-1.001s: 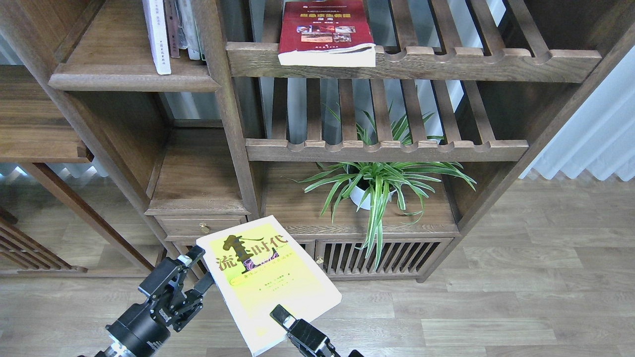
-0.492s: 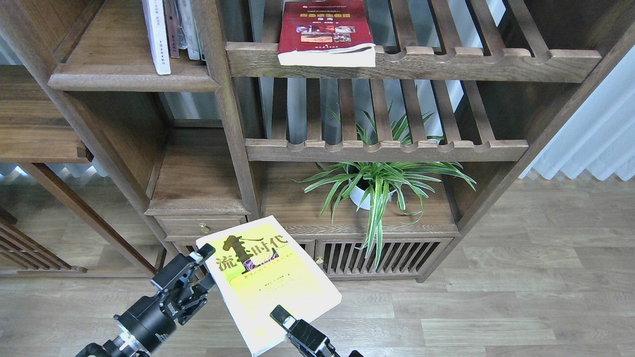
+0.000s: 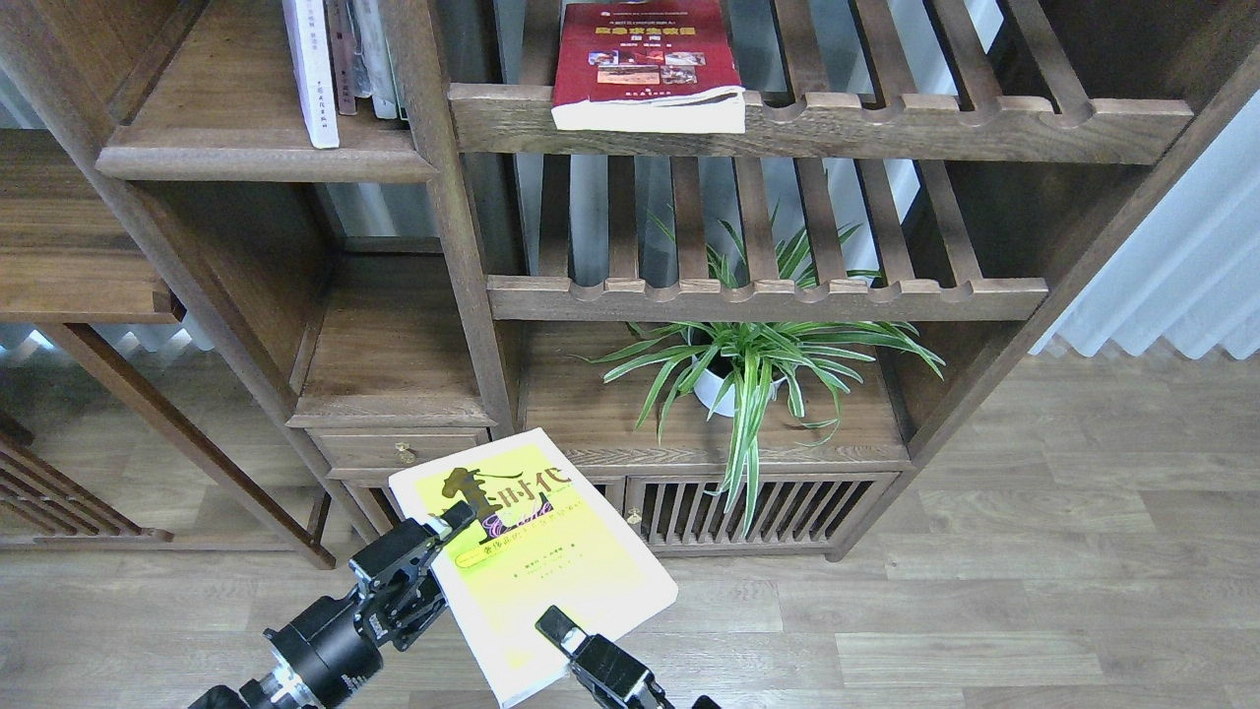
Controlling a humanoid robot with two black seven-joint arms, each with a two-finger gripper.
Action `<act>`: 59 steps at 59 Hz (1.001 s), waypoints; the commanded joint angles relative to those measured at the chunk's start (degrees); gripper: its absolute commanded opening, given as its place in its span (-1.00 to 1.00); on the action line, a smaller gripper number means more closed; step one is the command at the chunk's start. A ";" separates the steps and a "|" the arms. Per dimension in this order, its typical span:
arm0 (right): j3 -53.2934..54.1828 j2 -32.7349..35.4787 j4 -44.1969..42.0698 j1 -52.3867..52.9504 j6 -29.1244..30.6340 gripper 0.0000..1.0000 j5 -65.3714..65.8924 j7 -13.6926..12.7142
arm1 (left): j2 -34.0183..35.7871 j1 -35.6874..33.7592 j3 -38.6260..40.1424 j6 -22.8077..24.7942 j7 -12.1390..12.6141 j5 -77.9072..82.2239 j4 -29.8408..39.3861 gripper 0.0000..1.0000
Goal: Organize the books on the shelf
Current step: 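Grasp the yellow book's edge with the left gripper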
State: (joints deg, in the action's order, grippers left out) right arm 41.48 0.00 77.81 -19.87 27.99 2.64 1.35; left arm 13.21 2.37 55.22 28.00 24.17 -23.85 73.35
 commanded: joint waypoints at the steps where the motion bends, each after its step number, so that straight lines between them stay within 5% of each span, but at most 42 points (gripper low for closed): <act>1: -2.29 0.00 -0.03 0.01 0.01 -0.91 0.00 -0.21 | -0.02 -1.14 -0.11 0.00 0.00 0.03 -0.05 -0.41; 16: -2.29 0.00 -0.03 -0.08 0.01 -0.90 0.00 -0.91 | 0.33 -1.23 -0.11 0.00 -0.09 -0.14 -0.05 -0.82; 39: -0.26 0.00 -0.11 0.71 0.01 -0.83 -0.44 -0.65 | 1.82 0.09 -0.03 0.00 -0.09 -0.06 0.83 -0.90; 43: 0.17 0.00 -0.46 0.98 0.01 -0.64 -0.27 -0.21 | 1.91 0.26 0.06 0.00 0.00 0.03 0.92 -0.91; 48: 2.20 0.00 -0.73 1.15 0.01 -0.17 -0.36 -0.21 | 1.91 0.88 0.59 0.00 0.00 0.03 1.01 -0.91; 53: 3.25 0.00 -0.82 1.15 0.01 0.55 -0.36 -0.12 | 1.91 0.97 1.20 0.00 0.00 0.56 0.92 -0.93; 59: 4.39 0.17 -0.82 1.24 0.01 0.97 -0.88 -0.03 | 1.47 1.49 3.48 0.00 -0.26 3.54 1.27 -0.94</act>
State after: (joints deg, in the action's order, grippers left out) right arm 44.27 -0.14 77.02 -18.74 28.05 2.28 1.13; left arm 15.15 3.34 56.49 28.00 24.18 -23.11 74.27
